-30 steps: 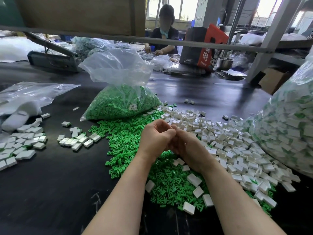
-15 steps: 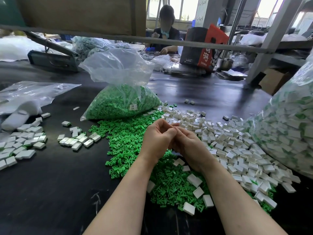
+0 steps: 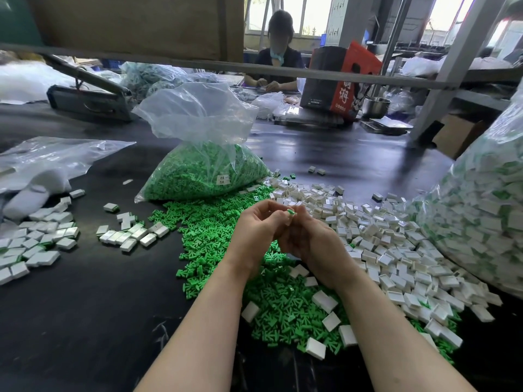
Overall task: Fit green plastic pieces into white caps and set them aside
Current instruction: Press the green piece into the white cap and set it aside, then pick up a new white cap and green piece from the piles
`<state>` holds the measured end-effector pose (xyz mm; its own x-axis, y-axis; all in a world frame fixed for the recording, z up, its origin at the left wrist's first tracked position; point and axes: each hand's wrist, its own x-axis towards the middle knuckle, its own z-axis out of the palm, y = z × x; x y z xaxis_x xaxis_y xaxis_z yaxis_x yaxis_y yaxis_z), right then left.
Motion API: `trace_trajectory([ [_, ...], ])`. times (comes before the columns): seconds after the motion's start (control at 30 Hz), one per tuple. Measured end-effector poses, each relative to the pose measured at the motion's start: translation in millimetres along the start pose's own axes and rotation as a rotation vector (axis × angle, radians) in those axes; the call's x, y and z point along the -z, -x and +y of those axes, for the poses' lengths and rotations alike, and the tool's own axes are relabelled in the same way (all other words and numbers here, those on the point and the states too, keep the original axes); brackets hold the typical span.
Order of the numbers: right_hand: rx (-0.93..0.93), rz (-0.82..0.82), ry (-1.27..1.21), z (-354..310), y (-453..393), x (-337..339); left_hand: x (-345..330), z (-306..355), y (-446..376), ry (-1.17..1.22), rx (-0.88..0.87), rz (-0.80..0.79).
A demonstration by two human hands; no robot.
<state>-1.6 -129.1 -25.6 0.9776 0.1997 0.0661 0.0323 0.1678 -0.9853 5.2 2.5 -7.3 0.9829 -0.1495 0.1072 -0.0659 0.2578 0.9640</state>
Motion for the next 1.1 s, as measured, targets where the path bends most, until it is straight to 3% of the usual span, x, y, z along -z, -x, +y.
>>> trace_trajectory([
  [0.37, 0.001, 0.059, 0.007, -7.0, 3.6, 1.6, 9.7, 7.5, 0.6, 0.101, 0.044, 0.022],
  [0.5, 0.035, 0.125, 0.093, -10.3, 4.0, 4.0, 39.5, 16.8, -2.8, -0.14, -0.061, 0.201],
  [0.63, 0.091, 0.135, 0.209, -13.9, 3.7, 3.2, 81.4, 25.0, -0.1, -0.602, -0.131, 0.63],
  [0.77, 0.132, 0.217, 0.479, -14.5, 1.1, 4.3, 114.5, 25.2, 5.5, -0.91, 0.052, 0.918],
  [0.9, 0.174, 0.365, 0.709, -14.1, -0.6, 9.2, 115.0, 21.9, 10.4, -1.116, 0.179, 1.021],
  [1.1, 0.159, 0.433, 1.045, -12.9, -1.9, 15.4, 115.1, 20.5, 12.4, -1.282, 0.247, 1.005],
])
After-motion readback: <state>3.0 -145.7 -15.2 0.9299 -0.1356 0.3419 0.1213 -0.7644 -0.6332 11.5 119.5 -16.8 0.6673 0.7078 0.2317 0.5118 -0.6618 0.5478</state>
